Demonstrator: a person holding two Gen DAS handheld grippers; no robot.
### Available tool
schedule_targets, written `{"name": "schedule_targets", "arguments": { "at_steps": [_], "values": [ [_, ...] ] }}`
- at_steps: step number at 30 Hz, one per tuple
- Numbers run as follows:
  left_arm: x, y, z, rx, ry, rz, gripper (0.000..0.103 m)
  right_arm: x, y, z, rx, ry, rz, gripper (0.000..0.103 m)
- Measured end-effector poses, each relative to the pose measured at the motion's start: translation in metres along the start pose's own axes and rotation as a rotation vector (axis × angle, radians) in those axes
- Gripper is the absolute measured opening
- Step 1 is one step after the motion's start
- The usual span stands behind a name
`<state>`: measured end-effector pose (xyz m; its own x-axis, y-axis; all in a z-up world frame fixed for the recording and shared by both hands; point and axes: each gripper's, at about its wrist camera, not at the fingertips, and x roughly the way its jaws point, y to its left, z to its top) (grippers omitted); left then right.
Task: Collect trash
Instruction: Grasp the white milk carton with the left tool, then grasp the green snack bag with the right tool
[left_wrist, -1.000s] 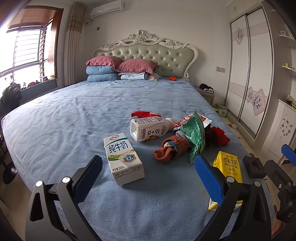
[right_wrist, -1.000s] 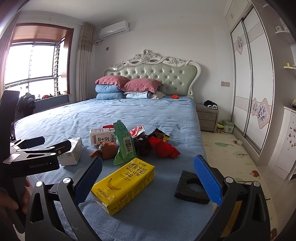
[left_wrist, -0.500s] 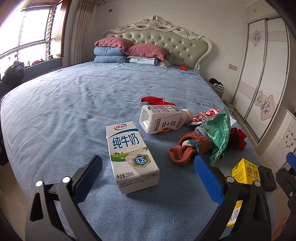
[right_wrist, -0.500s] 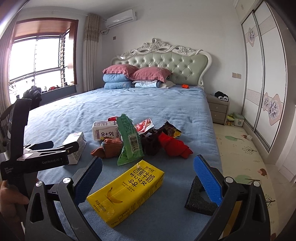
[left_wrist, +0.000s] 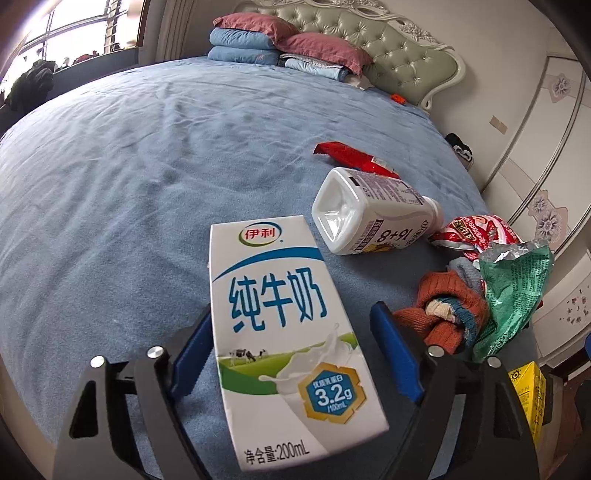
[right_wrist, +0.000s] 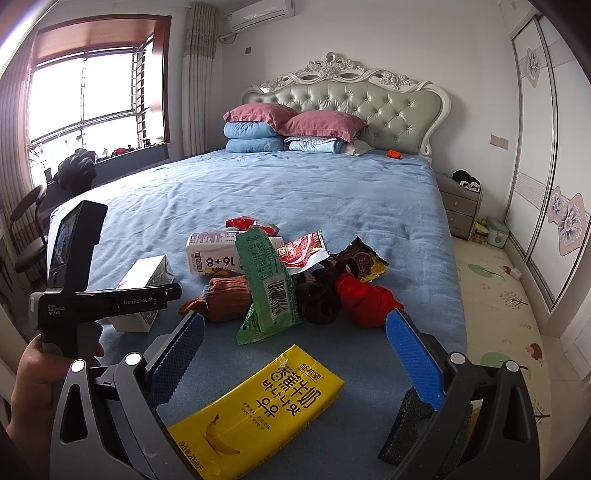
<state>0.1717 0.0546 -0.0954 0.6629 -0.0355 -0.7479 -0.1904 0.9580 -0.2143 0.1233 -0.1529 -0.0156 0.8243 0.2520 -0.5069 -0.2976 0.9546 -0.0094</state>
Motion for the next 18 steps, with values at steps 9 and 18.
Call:
{"name": "schedule_targets", "arguments": {
  "at_steps": [9, 18],
  "values": [
    [-0.004, 0.006, 0.003, 0.014, -0.027, -0.031, 0.054, 0.017, 0.007, 0.015, -0.014, 0.048, 0.063, 0.093],
    [-0.037, 0.014, 0.001, 0.014, -0.088, -0.096, 0.054, 0.062, 0.014, 0.037, -0.045, 0.195, 0.17, 0.079]
  ]
}}
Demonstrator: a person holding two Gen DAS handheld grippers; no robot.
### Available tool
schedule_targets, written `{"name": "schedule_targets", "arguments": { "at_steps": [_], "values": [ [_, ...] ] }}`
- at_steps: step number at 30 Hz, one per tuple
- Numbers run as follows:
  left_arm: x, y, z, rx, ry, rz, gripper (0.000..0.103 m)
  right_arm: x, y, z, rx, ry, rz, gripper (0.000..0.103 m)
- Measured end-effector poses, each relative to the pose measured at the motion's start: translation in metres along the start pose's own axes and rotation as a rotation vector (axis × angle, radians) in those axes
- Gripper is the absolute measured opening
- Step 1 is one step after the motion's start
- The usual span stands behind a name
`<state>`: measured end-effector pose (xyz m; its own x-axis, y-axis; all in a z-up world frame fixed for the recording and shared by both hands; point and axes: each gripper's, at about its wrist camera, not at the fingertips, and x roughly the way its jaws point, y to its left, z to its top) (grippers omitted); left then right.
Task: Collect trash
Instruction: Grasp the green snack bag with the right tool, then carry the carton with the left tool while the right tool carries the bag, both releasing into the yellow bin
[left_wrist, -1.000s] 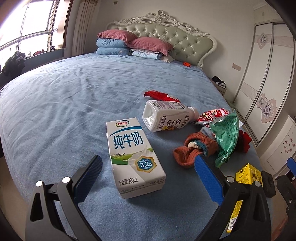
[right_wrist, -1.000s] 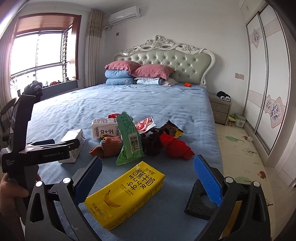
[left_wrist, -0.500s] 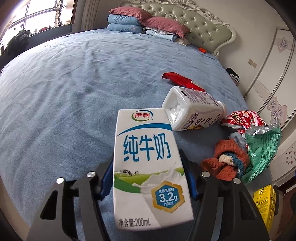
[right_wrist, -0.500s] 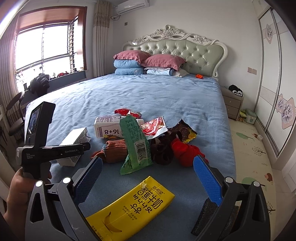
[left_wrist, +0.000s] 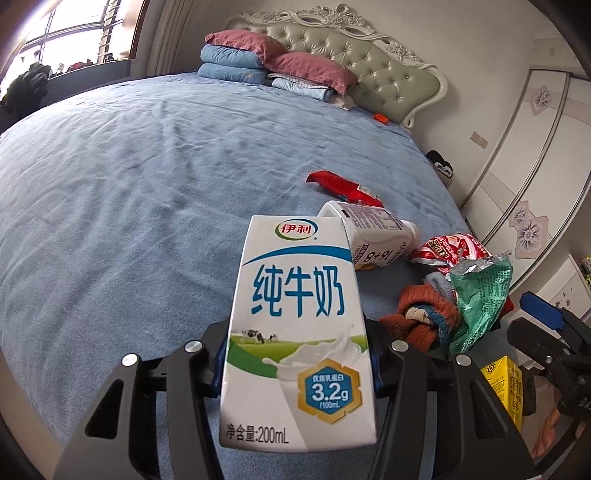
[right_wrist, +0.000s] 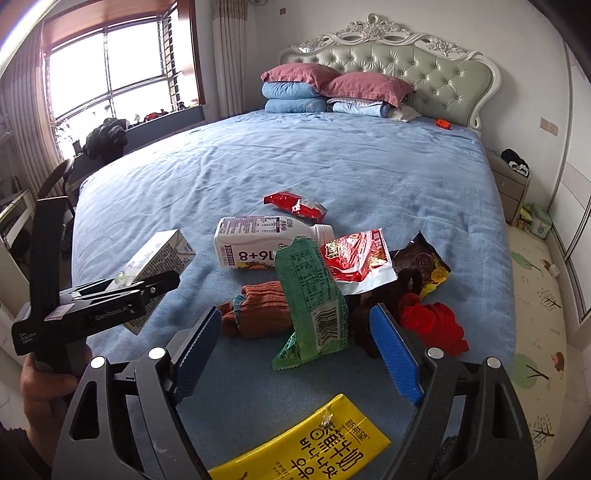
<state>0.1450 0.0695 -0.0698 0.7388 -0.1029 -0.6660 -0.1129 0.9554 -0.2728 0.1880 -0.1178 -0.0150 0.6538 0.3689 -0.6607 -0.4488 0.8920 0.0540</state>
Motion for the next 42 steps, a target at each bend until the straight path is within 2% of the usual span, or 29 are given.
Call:
{"name": "schedule_targets", "arguments": {
  "at_steps": [3, 6, 8, 9, 12, 16, 21, 26, 31, 38, 42],
  "values": [
    [-0.01, -0.003, 0.002, 0.015, -0.013, -0.021, 0.054, 0.017, -0.006, 0.006, 0.015, 0.056, -0.038, 0.074],
    [-0.015, -0.007, 0.004, 0.023, -0.011, -0.055, 0.054, 0.03, -0.014, 0.01, 0.044, 0.101, -0.006, 0.055],
    [-0.017, -0.012, 0.005, 0.039, -0.014, -0.063, 0.054, 0.038, -0.016, 0.01, 0.044, 0.129, 0.004, 0.037],
    [-0.019, -0.015, 0.005, 0.047, -0.018, -0.066, 0.054, 0.039, -0.017, 0.009, 0.042, 0.136, 0.005, 0.031],
    [-0.022, -0.024, 0.006, 0.064, -0.019, -0.093, 0.054, 0.035, -0.019, 0.008, 0.041, 0.116, 0.028, 0.028],
    [-0.025, -0.043, 0.007, 0.093, -0.014, -0.137, 0.054, 0.011, -0.03, 0.007, 0.096, 0.041, 0.101, 0.026],
    [-0.034, -0.079, 0.008, 0.153, -0.02, -0.197, 0.054, -0.033, -0.049, 0.006, 0.139, -0.059, 0.102, 0.026],
    [-0.036, -0.133, 0.003, 0.229, 0.0, -0.274, 0.054, -0.08, -0.083, -0.009, 0.178, -0.137, 0.018, 0.026],
    [-0.027, -0.202, -0.014, 0.311, 0.042, -0.365, 0.054, -0.122, -0.133, -0.045, 0.263, -0.168, -0.087, 0.026],
    [0.001, -0.313, -0.063, 0.456, 0.185, -0.489, 0.054, -0.172, -0.207, -0.12, 0.404, -0.159, -0.272, 0.026],
    [0.029, -0.376, -0.102, 0.553, 0.314, -0.549, 0.054, -0.19, -0.246, -0.175, 0.487, -0.113, -0.404, 0.026]
  ]
}}
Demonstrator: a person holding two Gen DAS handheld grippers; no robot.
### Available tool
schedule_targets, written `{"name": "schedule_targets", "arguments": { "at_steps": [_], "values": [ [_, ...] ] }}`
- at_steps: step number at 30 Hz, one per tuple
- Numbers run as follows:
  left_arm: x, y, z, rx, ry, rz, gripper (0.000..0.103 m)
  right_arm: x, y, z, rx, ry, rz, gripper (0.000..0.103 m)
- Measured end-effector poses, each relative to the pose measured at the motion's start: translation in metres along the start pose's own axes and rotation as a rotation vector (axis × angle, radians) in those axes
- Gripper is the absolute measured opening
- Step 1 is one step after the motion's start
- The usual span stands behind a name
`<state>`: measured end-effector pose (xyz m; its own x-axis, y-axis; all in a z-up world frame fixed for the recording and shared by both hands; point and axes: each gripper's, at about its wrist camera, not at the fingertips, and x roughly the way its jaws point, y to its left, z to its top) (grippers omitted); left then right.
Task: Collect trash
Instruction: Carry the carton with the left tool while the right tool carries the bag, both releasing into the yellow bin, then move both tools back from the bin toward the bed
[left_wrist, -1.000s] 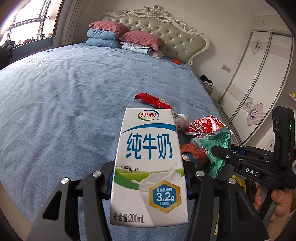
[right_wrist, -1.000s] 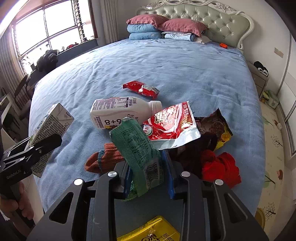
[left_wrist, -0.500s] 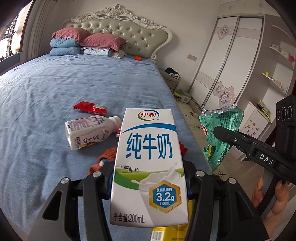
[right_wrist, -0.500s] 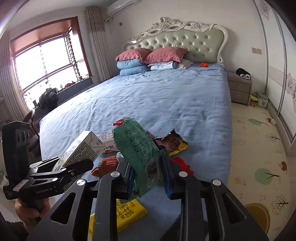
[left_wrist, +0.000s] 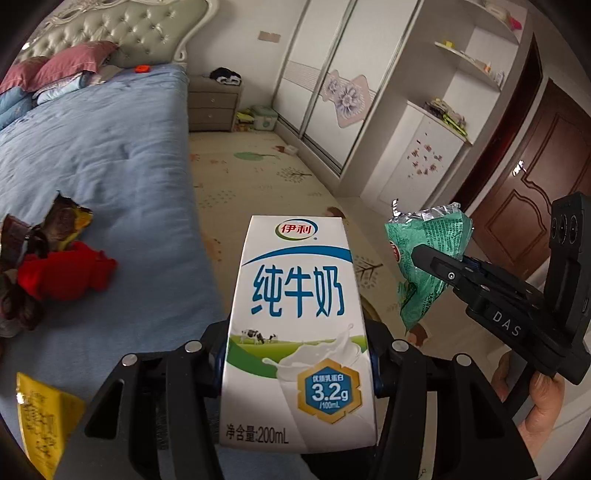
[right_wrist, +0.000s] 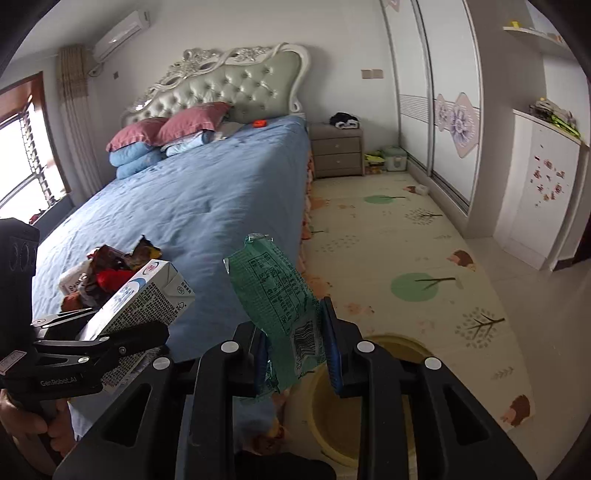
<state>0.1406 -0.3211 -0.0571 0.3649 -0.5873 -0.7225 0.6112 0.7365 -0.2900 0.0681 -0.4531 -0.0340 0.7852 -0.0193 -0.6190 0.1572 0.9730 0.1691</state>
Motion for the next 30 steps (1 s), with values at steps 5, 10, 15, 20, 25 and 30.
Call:
{"name": "schedule_targets", "arguments": {
  "at_steps": [5, 10, 15, 20, 25, 30],
  "values": [
    [0.078, -0.042, 0.007, 0.041, 0.152, -0.047, 0.054, 0.012, -0.07, -0.037, 0.12, 0.073, -0.071, 0.026],
    [0.148, -0.06, 0.007, 0.051, 0.305, -0.063, 0.054, 0.031, -0.114, -0.064, 0.21, 0.135, -0.095, 0.026],
    [0.194, -0.059, 0.008, 0.029, 0.394, -0.064, 0.055, 0.056, -0.133, -0.077, 0.249, 0.183, -0.109, 0.029],
    [0.199, -0.056, 0.012, 0.04, 0.369, -0.027, 0.091, 0.07, -0.143, -0.077, 0.236, 0.168, -0.221, 0.075],
    [0.176, -0.05, 0.016, 0.023, 0.326, 0.0, 0.091, 0.066, -0.149, -0.085, 0.287, 0.174, -0.163, 0.072],
    [0.138, -0.062, 0.02, 0.082, 0.214, 0.026, 0.092, 0.053, -0.14, -0.08, 0.302, 0.152, -0.111, 0.072]
  ]
}}
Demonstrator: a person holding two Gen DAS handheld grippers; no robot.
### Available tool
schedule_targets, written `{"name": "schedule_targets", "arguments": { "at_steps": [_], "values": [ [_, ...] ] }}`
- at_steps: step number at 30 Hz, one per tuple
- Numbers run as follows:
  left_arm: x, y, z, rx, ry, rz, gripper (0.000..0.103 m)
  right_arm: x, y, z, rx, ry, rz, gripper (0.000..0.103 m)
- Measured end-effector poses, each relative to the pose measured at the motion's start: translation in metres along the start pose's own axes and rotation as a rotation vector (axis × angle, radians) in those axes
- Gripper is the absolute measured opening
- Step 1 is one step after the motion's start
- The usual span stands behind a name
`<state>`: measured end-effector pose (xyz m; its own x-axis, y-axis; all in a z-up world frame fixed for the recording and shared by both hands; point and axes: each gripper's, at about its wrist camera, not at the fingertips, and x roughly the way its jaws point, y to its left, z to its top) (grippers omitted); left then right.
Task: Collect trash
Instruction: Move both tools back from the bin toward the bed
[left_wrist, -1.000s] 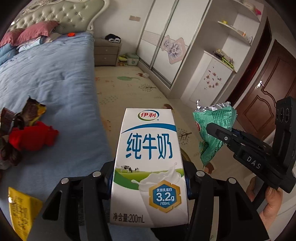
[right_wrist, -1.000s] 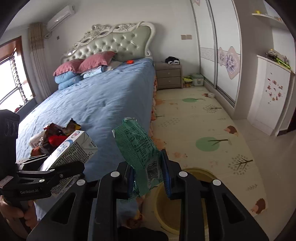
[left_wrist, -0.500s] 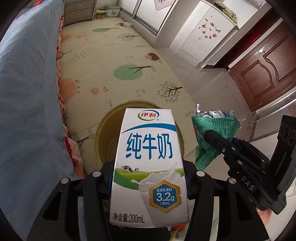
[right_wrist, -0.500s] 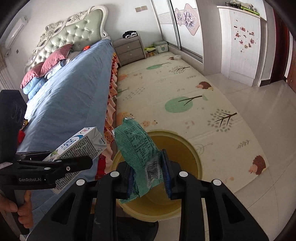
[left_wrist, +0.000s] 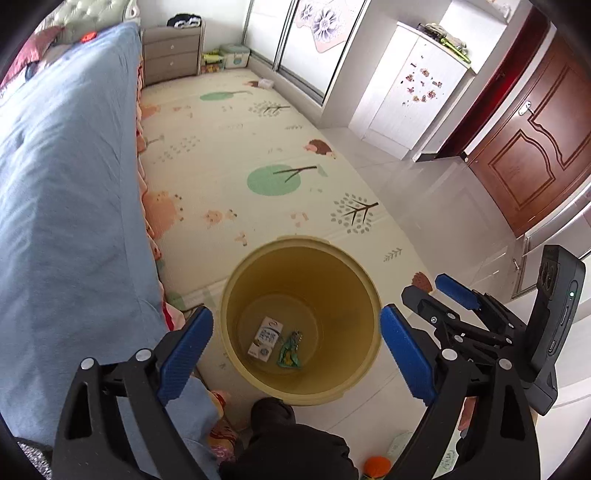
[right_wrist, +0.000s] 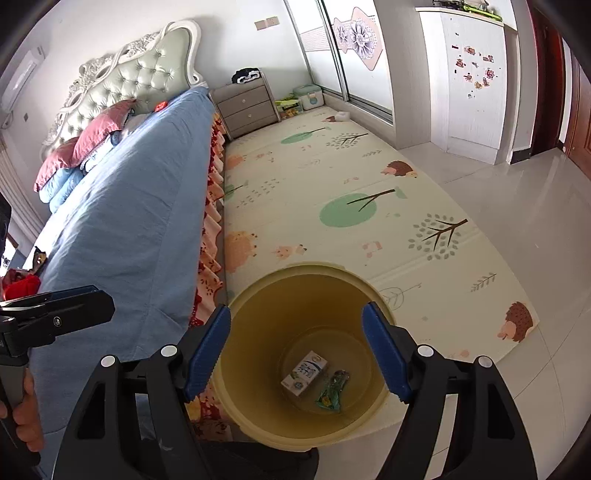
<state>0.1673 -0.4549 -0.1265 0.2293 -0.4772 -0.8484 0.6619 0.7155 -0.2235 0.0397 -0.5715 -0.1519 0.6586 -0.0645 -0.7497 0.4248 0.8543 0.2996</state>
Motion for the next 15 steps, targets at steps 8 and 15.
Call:
{"name": "schedule_targets", "arguments": {
  "at_steps": [8, 15],
  "values": [
    [-0.07, 0.0, -0.019, 0.06, -0.16, 0.079, 0.093, -0.036, 0.052, 0.003, -0.071, -0.06, 0.072, 0.072],
    [-0.115, 0.026, -0.044, 0.072, -0.229, 0.152, 0.093, -0.058, 0.11, -0.002, -0.163, -0.093, 0.127, 0.072]
  ]
}}
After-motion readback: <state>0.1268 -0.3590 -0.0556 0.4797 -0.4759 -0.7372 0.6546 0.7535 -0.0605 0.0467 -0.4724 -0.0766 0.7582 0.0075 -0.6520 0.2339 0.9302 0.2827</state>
